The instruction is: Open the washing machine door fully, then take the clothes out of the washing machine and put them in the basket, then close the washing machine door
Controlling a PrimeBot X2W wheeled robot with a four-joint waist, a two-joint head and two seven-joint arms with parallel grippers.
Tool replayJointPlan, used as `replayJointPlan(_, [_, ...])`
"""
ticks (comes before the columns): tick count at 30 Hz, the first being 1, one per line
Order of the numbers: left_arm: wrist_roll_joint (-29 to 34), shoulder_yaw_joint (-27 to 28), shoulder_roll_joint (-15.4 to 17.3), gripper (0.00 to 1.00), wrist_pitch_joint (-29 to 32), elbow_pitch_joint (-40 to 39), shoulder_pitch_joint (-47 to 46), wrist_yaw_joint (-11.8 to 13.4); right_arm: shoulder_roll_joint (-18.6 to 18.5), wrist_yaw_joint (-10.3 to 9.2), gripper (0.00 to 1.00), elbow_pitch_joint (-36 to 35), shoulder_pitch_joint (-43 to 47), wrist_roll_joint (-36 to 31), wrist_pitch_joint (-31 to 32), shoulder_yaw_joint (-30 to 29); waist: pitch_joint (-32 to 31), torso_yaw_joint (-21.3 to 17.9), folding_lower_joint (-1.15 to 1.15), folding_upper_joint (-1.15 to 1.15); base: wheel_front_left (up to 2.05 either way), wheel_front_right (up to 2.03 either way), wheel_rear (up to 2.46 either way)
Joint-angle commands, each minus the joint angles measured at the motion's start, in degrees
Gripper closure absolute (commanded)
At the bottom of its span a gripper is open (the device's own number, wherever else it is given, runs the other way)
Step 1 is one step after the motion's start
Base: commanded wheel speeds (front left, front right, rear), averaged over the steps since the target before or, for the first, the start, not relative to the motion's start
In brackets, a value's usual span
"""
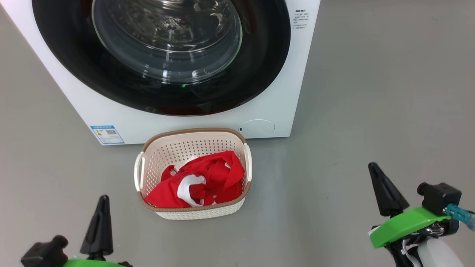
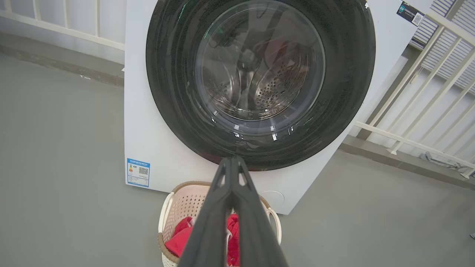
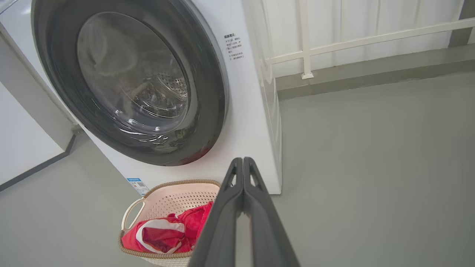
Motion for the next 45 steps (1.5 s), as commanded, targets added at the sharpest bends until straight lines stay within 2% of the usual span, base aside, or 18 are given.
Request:
replayJointPlan(1, [-0.97, 0.48, 0.66, 1.00, 0.32, -1.01, -0.88, -0.03, -0.56, 0.00, 1.00, -1.32, -1.32, 0.95, 0.33, -0.32, -0.03, 0.00, 0.01, 0.00, 0.00, 0.00, 0.00])
replayJointPlan(5, [-3.50, 0.89, 0.53, 1.00, 1.09, -0.78, -0.93, -0.10, -0.16, -0.01, 1.00, -1.60, -0.90, 3.58, 1.17, -0.78, -0.43, -0.03, 0.13, 0.00, 0.00, 0.00, 0.00])
replayJointPlan(10, [-6.01, 1.30, 0.40, 1.00, 1.87, -0.40, -1.13, -0.16, 0.24, -0.01, 1.00, -1.72, -0.66, 6.19, 2.01, -1.25, -0.52, -0.04, 0.01, 0.00, 0.00, 0.00, 0.00])
replayJointPlan(45, [-22.99, 4.24, -0.59, 1.00, 7.25, 1.53, -2.23, -0.62, 3.00, -0.06, 1.00, -3.13, 1.37, 23.93, 7.77, -4.53, -1.94, -0.16, 0.00, 0.00, 0.00, 0.00, 0.00])
